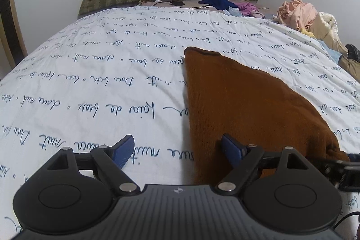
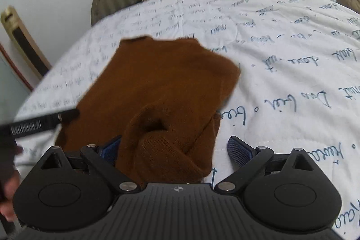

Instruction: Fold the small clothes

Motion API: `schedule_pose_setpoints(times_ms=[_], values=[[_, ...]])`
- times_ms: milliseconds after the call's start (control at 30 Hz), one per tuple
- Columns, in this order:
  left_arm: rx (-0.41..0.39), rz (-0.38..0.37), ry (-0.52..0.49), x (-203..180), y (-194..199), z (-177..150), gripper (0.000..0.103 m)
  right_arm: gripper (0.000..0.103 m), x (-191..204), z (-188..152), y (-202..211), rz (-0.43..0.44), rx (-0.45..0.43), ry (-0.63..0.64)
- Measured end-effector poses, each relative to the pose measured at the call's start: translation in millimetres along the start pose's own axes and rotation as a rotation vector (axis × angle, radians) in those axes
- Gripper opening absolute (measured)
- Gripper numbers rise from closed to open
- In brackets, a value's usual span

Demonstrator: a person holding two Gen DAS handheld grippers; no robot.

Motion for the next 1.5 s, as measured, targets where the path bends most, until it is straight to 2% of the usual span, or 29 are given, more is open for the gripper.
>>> schedule_pose_setpoints(times_ms=[167, 333, 467, 567, 633, 733, 800, 833, 933, 967, 1067, 1100, 1167, 1233, 1333, 1400, 1433, 1500], values=[[0.016, -0.02, 0.042, 6.3, 3.4, -3.7, 0.085, 0.095, 16.9, 7.7, 21.1, 0.012, -0.061, 0.054], [0.012, -0.016, 0.031, 8.3, 4.2, -3.0, 0.088, 0.096, 34.7, 13.9, 32.6, 0.017, -0.096, 0.106], [0.006, 0.005, 0.014, 8.4, 3.1, -1.5, 0.09, 0.096, 35.2, 9.8, 15.2, -0.058, -0.048, 0.139], [0.011, -0.003, 0.013, 6.6, 1.6, -5.7, 0.091, 0.098, 21.7, -6.6, -5.6, -0.089, 0.037, 0.111], [0.022, -0.009, 0.022, 6.4, 0.0, -11.1, 0.091, 0.103, 9.9, -16.7, -14.5, -0.063, 0.062, 0.047], [0.015, -0.016, 0.022, 7.4, 1.4, -15.4, 0.091, 0.102, 10.4, -16.0, -11.3, -0.065, 0.069, 0.078], [0.014, -0.026, 0.034, 10.5, 4.4, -15.3, 0.091, 0.098, 12.5, -7.0, -4.1, -0.061, 0.074, 0.077], [0.014, -0.034, 0.043, 12.5, 6.1, -15.1, 0.091, 0.096, 14.1, 1.1, 2.7, -0.056, 0.052, 0.077], [0.027, -0.045, 0.063, 14.8, 7.3, -11.7, 0.091, 0.099, 25.5, 43.4, 22.2, -0.04, -0.051, 0.111], [0.03, -0.044, 0.061, 13.5, 7.0, -9.2, 0.091, 0.099, 30.1, 59.4, 20.8, -0.033, -0.06, 0.122], [0.014, -0.032, 0.043, 7.2, 7.5, 0.0, 0.091, 0.096, 46.9, 102.6, -11.1, 0.032, -0.052, 0.132], [0.005, -0.028, 0.038, 4.3, 6.5, 3.5, 0.091, 0.095, 51.8, 114.0, -31.3, 0.044, -0.028, 0.127], [0.004, -0.015, 0.018, -1.3, 0.7, 8.2, 0.091, 0.082, 60.7, 129.5, -71.6, 0.047, 0.023, 0.132], [0.05, -0.006, -0.009, -5.8, -12.1, 6.4, 0.091, 0.079, 59.9, 135.7, -115.8, 0.022, 0.099, 0.115], [0.083, -0.04, 0.031, -4.1, -24.4, 0.4, 0.093, 0.082, 47.6, 124.4, -161.0, -0.033, 0.187, 0.086], [0.096, -0.051, 0.053, -1.2, -28.9, -4.1, 0.097, 0.092, 54.2, 111.7, -166.3, -0.05, 0.169, 0.156], [0.101, -0.053, 0.058, -0.1, -30.2, -5.3, 0.097, 0.095, 60.1, 106.9, -169.6, -0.064, 0.19, 0.21], [0.099, -0.061, 0.067, 1.9, -28.2, -5.1, 0.097, 0.093, 70.2, 104.9, -165.9, -0.103, 0.201, 0.279]])
Point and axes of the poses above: each gripper's, at about its wrist camera, not at the fingertips, and y roughly against the way its jaws point, x to its left, z to its top, the point moved 8 cm from there along -y, roughly the way its jaws point, and after that the axes turned 6 degrees about z, right-handed, at the moved point
